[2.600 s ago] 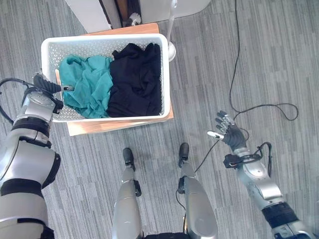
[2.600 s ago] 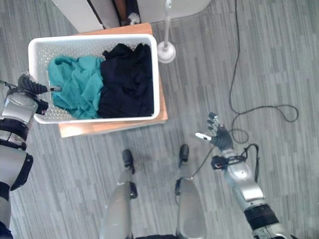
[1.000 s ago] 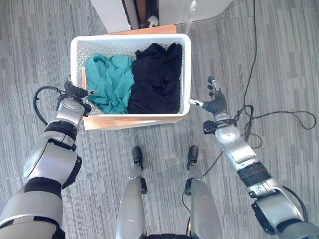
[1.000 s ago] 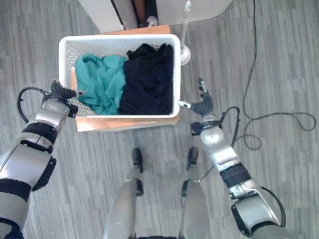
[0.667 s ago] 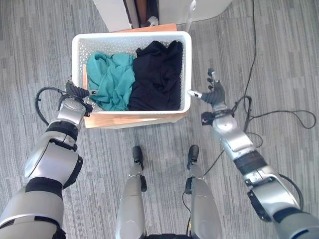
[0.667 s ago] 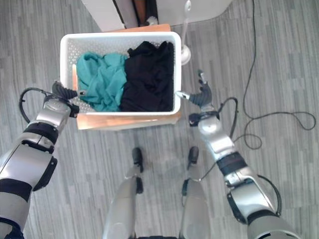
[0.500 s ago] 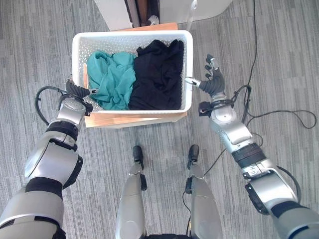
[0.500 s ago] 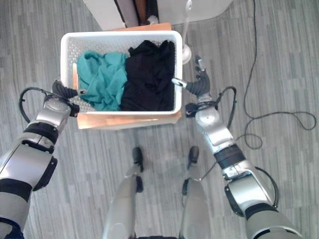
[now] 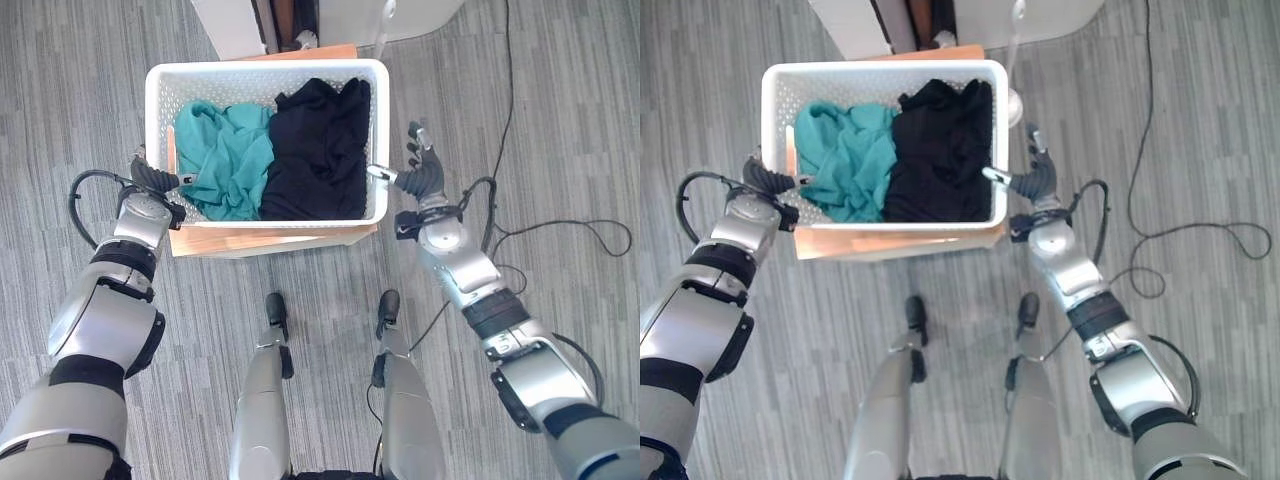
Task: Grab the laundry basket,head to the washer,open it,put in the laundry and shut it.
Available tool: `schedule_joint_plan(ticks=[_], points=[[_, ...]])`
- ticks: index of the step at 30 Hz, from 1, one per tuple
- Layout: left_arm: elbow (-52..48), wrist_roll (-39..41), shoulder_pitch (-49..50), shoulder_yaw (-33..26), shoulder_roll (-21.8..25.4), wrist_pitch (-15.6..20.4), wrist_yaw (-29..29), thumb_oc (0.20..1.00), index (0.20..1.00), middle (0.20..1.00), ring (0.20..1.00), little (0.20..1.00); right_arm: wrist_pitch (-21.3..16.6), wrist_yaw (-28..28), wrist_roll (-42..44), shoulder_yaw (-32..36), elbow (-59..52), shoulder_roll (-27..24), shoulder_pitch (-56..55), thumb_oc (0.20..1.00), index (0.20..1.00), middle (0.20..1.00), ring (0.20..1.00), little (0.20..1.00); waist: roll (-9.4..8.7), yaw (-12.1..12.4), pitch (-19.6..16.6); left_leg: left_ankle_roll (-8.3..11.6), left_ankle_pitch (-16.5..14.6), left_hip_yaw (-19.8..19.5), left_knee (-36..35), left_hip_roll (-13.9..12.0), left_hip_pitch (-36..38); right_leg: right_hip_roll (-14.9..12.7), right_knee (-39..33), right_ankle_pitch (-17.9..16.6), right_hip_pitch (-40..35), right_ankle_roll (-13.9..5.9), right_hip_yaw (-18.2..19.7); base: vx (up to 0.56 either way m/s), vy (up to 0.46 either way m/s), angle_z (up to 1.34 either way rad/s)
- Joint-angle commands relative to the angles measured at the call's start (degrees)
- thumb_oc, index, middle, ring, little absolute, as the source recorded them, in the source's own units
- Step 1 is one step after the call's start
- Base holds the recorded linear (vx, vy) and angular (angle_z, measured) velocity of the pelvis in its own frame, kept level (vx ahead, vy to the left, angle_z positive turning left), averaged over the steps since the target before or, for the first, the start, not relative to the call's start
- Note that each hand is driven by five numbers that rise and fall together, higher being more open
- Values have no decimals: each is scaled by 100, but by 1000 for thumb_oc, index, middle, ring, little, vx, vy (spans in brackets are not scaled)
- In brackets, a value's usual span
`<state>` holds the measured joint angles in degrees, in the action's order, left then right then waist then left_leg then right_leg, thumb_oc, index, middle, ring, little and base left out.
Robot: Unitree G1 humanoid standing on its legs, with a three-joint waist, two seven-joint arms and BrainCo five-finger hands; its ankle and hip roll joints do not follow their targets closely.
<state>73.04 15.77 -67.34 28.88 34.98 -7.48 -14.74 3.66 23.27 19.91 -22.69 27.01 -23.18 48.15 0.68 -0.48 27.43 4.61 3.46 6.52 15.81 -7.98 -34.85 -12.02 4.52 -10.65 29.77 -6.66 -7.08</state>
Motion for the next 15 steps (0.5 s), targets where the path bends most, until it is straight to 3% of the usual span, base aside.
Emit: schedule_joint_plan(ticks=[1, 8, 9, 10, 14, 15], points=[[245, -133, 191, 166, -436, 9, 89, 1000, 1000, 1000, 1000, 1000, -264, 59, 140, 155, 56, 15, 39, 1000, 1000, 1000, 1000, 1000, 93, 112, -220, 193, -243, -573, -64, -146, -199, -246, 559, 724, -11, -219, 254, -8, 24, 5], [207, -108, 151, 290, -423, 49, 95, 1000, 1000, 1000, 1000, 1000, -409, 71, 570, 119, 365, 144, 278, 1000, 1000, 1000, 1000, 1000, 133, 164, -209, 173, -265, -566, -2, -96, -286, -280, 550, 695, 20, -239, 245, 14, 8, 1], [247, -95, 93, 334, -403, 69, 107, 1000, 1000, 1000, 1000, 1000, -385, 46, 596, 10, 569, 156, 488, 1000, 1000, 1000, 1000, 1000, 172, 206, -246, 203, -452, -583, 36, -104, -251, -275, 576, 822, -11, -275, 272, 12, 41, 1], [248, -95, 83, 332, -401, 73, 107, 1000, 1000, 1000, 1000, 1000, -392, 44, 599, 9, 579, 153, 504, 1000, 1000, 1000, 1000, 1000, 165, 195, -204, 165, -285, -555, 37, -83, -322, -297, 564, 687, 49, -246, 255, 15, 41, 1], [398, -60, -116, 458, -350, 105, 160, 1000, 1000, 1000, 1000, 1000, -357, 7, 568, -137, 773, 86, 928, 1000, 1000, 1000, 1000, 1000, 186, 211, -239, 194, -468, -556, 119, -91, -336, -317, 563, 803, 16, -289, 278, 37, 20, 0], [399, -59, -126, 458, -348, 109, 159, 1000, 1000, 1000, 1000, 1000, -363, 6, 570, -137, 779, 84, 940, 1000, 1000, 1000, 1000, 1000, 178, 201, -199, 155, -301, -526, 119, -71, -406, -339, 551, 669, 76, -260, 262, -71, 31, 4]])
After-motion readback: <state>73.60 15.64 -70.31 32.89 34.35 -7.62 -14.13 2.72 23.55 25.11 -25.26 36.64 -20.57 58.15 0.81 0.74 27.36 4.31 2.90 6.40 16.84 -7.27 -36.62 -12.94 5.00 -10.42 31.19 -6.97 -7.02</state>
